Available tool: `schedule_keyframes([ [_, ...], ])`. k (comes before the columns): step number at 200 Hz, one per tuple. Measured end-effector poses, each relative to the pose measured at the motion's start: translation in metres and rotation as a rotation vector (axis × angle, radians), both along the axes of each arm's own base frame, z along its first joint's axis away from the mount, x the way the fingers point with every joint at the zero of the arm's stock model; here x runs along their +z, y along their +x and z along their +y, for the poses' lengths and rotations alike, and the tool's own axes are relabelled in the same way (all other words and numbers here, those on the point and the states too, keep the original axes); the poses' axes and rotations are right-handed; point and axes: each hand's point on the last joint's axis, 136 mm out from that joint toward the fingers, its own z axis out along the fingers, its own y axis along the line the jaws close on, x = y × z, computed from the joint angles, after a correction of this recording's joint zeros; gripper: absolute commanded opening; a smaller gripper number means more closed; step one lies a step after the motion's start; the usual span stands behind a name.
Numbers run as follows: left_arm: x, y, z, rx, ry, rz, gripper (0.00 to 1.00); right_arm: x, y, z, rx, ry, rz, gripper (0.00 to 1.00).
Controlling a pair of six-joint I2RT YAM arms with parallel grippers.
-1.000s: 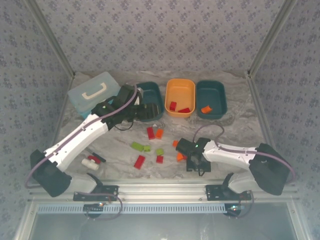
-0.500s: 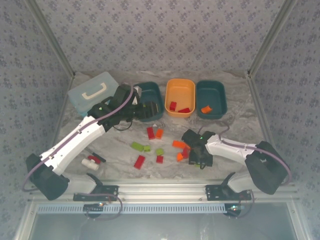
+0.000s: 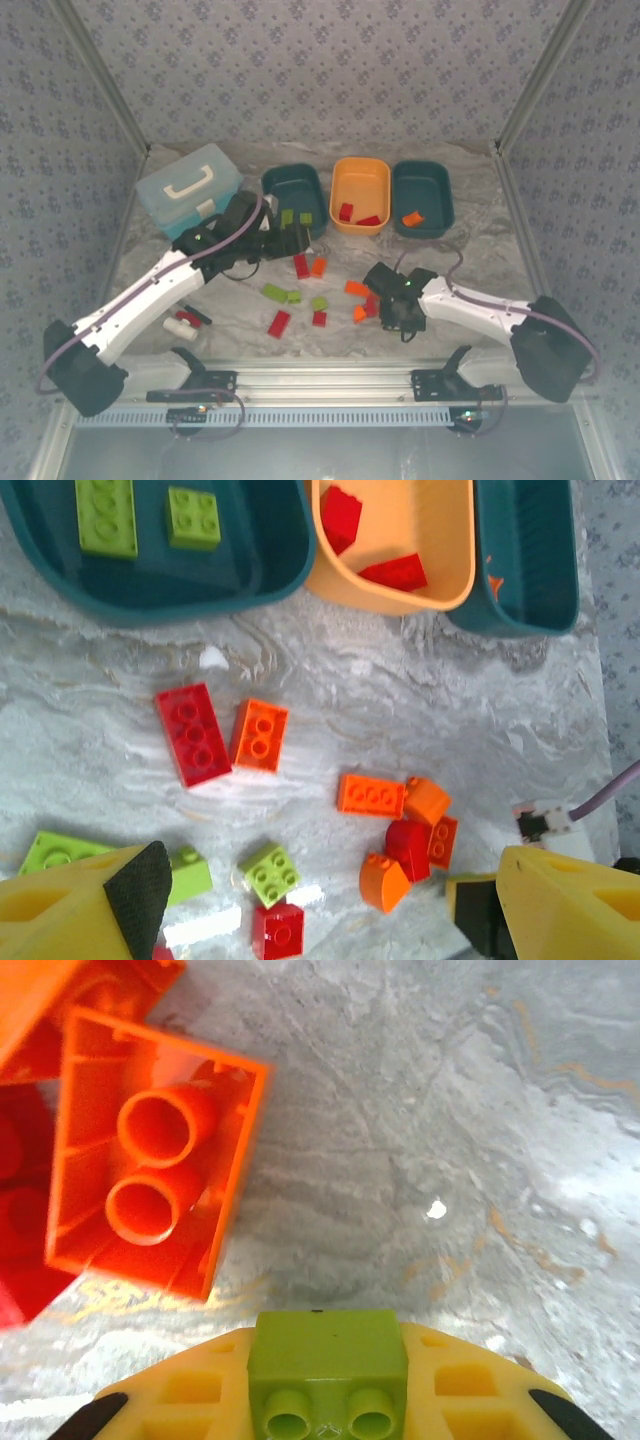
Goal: Sort the legos into containers by color
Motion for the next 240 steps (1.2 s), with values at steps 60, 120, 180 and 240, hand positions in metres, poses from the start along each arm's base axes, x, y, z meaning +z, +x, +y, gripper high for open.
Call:
schedule_keyframes([
  [60, -0.007, -0.060, 0.017, -0.071, -0.195, 0.040, 0.91, 0.085, 0.036, 0.049, 0.036, 0.149, -0.180, 0.25],
  [120, 0.009, -0.033, 0.079, 0.206, -0.324, 0.007, 0.90, 0.149, 0.160, 0.155, 0.087, 0.292, -0.342, 0.25],
  [180, -0.047, 0.003, 0.090, 0.338, -0.195, 0.155, 0.90, 0.115, 0.273, 0.227, 0.097, 0.324, -0.391, 0.25],
  [240, -0.046, 0.030, 0.083, 0.347, -0.196, 0.134, 0.90, 0.056, 0.344, 0.243, 0.048, 0.314, -0.398, 0.28],
])
